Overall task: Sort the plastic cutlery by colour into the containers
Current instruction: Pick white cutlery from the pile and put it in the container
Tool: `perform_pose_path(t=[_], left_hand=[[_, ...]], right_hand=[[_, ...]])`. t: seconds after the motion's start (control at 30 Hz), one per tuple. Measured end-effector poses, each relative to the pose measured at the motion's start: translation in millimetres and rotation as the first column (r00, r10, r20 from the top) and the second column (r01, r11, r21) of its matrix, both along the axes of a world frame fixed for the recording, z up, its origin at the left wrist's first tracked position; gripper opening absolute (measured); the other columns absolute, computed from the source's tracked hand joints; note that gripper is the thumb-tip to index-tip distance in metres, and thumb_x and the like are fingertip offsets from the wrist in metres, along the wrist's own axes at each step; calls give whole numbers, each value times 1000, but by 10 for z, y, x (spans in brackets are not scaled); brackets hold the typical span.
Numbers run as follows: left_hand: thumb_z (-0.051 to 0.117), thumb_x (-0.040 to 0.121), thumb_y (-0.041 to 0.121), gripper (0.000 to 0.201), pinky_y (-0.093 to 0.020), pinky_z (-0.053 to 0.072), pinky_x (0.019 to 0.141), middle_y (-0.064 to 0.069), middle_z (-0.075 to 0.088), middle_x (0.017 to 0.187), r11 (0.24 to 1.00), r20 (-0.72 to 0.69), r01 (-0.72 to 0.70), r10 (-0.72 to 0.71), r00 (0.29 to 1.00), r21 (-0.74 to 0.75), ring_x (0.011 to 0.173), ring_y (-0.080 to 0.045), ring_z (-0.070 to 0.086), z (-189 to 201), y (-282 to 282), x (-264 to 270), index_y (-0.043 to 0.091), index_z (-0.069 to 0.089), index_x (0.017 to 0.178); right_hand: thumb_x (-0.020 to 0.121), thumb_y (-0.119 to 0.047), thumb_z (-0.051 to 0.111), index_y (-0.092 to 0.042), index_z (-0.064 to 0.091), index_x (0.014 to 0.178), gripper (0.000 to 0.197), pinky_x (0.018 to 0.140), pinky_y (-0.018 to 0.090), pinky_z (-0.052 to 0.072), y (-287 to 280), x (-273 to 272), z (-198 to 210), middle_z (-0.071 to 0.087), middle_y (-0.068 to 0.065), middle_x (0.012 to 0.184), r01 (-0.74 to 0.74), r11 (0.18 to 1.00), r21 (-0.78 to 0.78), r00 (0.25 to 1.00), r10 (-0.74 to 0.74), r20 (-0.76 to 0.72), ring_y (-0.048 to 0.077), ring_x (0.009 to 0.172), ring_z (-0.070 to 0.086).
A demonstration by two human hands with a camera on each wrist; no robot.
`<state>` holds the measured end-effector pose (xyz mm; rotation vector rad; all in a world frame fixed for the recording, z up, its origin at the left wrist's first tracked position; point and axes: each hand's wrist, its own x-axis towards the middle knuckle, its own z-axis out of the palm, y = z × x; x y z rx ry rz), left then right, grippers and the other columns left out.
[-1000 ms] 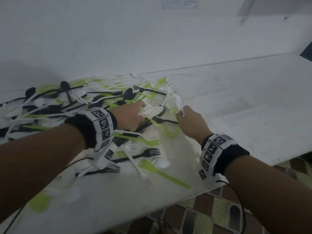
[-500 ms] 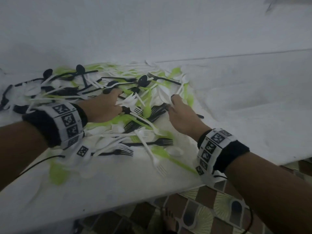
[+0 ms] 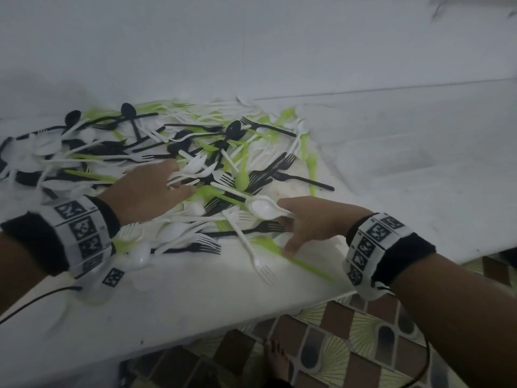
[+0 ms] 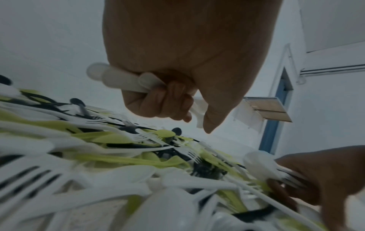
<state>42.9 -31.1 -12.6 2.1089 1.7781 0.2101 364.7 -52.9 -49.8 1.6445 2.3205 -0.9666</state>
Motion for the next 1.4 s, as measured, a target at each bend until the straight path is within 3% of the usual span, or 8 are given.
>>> perform_pose_path(t=[0.27, 0.37, 0.57, 0.77, 0.93, 1.1, 1.27, 1.4], left_hand=[[63, 92, 56, 35, -38, 50, 75, 0, 67, 87, 997, 110, 72, -68, 992, -35, 81, -24, 64, 59, -69, 180, 23, 53, 95], [65, 92, 50, 34, -35, 43, 64, -3, 64, 76, 997, 113, 70, -67, 991, -26, 73, -28, 60, 57, -72, 222, 21, 50, 85], [65, 93, 49, 27, -35, 48, 74, 9, 63, 81, 998, 179, 56, -48, 983, -39, 76, -17, 60, 46, -33, 206, 25, 53, 90], [64, 94, 50, 31, -34, 48, 77, 7, 66, 92, 1000, 172, -1, 2, 985, -8, 85, -18, 63, 33, 43, 135, 21, 60, 101], [53, 104, 37, 26, -39, 43, 76, -5, 62, 92, 996, 200, -92, 93, 975, -14, 88, -28, 59, 12, 74, 31, 11, 53, 103], [43, 108, 23, 17, -38, 42, 66, -25, 61, 102, 982, 412, -162, 186, 892, -93, 76, -23, 51, -87, 6, -273, 25, 53, 95], [46, 107, 29, 19, -29, 37, 59, 3, 51, 75, 969, 322, -247, 233, 917, 0, 54, -8, 42, -19, -218, -538, 23, 50, 89], [56, 101, 39, 31, -33, 37, 62, -2, 49, 71, 968, 165, -252, 244, 955, 24, 65, -19, 45, -8, -523, -711, 18, 48, 80]], right_hand=[[76, -37, 87, -27, 65, 106, 39, 76, 24, 44, 240, 109, -26, 64, -11, 105, 133, 976, 172, 985, -112, -128, 9, 95, 59], [80, -34, 80, -29, 67, 105, 29, 77, 25, 49, 324, 144, 50, 66, -10, 105, 200, 965, 167, 965, -165, -206, 11, 96, 63], [88, -44, 72, -19, 58, 85, 29, 63, 26, 45, 481, 163, 142, 64, -8, 77, 431, 850, 304, 865, -293, -407, 8, 69, 58], [93, -16, 69, -12, 46, 66, 36, 53, 19, 38, 581, 32, 320, 44, -11, 57, 647, 755, 108, 531, -344, -774, 5, 49, 43], [88, -21, 65, -13, 53, 86, 15, 60, 35, 36, 757, -231, 418, 42, 7, 76, 713, 701, -14, 350, -373, -859, 18, 68, 41], [96, -24, 57, -13, 56, 111, 19, 61, 29, 46, 888, -696, 468, 74, 5, 84, 566, 824, 41, 498, -301, -813, 8, 70, 66], [100, -29, 59, -15, 57, 79, 26, 49, 15, 40, 890, -1200, 385, 61, -3, 61, 375, 915, 149, 706, -177, -686, 2, 46, 52], [103, -35, 54, -10, 56, 91, 28, 59, 31, 35, 815, -1544, 243, 49, 5, 75, 214, 977, 6, 760, -163, -629, 14, 60, 44]])
